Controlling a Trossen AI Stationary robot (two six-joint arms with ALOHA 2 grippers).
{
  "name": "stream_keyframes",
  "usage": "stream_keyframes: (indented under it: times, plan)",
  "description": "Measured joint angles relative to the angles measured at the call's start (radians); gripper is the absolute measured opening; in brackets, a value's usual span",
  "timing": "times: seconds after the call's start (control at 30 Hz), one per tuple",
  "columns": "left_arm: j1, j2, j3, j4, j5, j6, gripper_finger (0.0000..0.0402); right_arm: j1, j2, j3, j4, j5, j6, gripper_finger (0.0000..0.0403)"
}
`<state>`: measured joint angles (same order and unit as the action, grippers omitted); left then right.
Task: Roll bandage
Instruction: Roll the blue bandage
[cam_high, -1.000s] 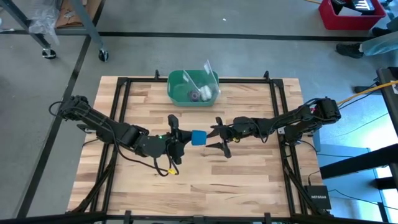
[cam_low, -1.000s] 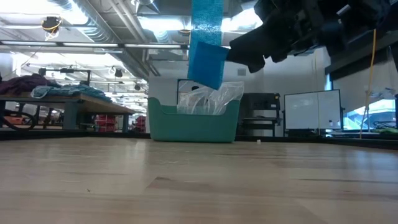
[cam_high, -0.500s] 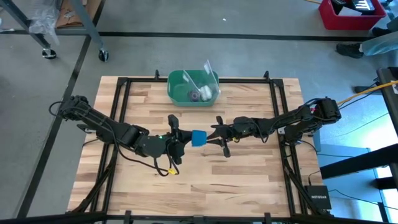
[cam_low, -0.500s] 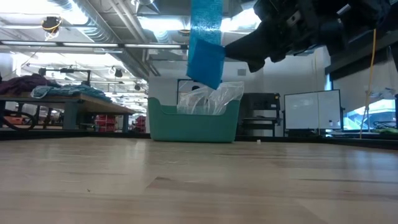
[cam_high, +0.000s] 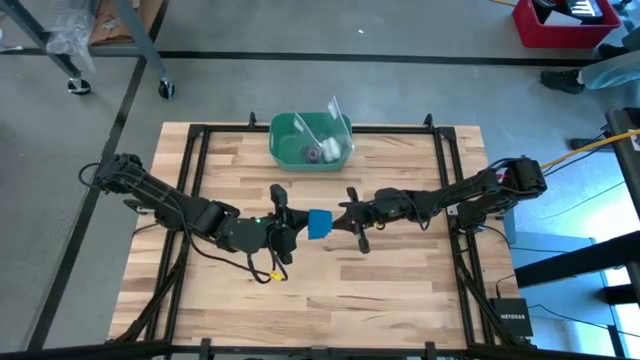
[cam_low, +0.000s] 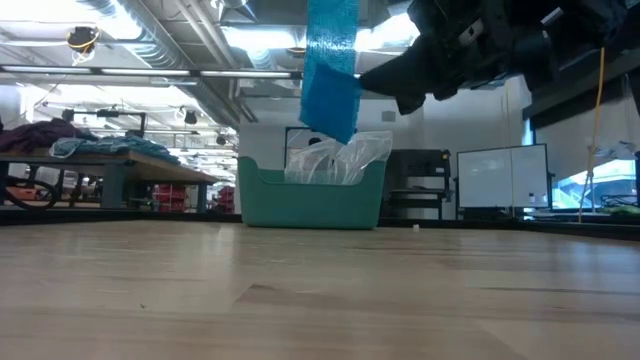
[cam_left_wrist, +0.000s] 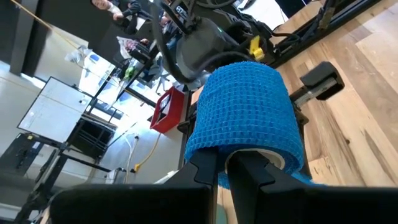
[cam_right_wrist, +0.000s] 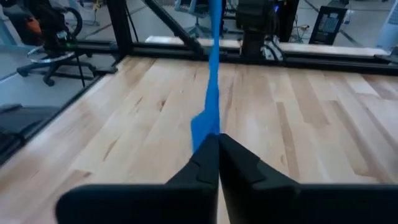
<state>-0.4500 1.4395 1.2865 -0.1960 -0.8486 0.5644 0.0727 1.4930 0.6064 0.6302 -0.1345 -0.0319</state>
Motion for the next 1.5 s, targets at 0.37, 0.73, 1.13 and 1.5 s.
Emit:
stream_keyframes:
  times: [0.37,0.73,1.13,1.5]
  plan:
    - [-0.005,0.0,0.0,0.01,0.025,0.001,0.0015,-0.001,0.022,0.001,-0.011,0.153,-0.02,0.0004]
    - [-0.132,-0.01,0.02,0.144,0.022,0.132,0.0015,-0.01,0.021,0.001,-0.235,0.302,-0.048,0.0003]
    - [-0.109,-0.011,0.022,0.083,-0.015,0.084,0.0015,-0.008,0.007,0.002,-0.266,0.27,0.067,0.0096]
    - [-0.085,-0.011,0.022,0.081,-0.05,0.034,0.0015,-0.006,-0.243,0.143,-0.619,0.144,0.032,0.0204]
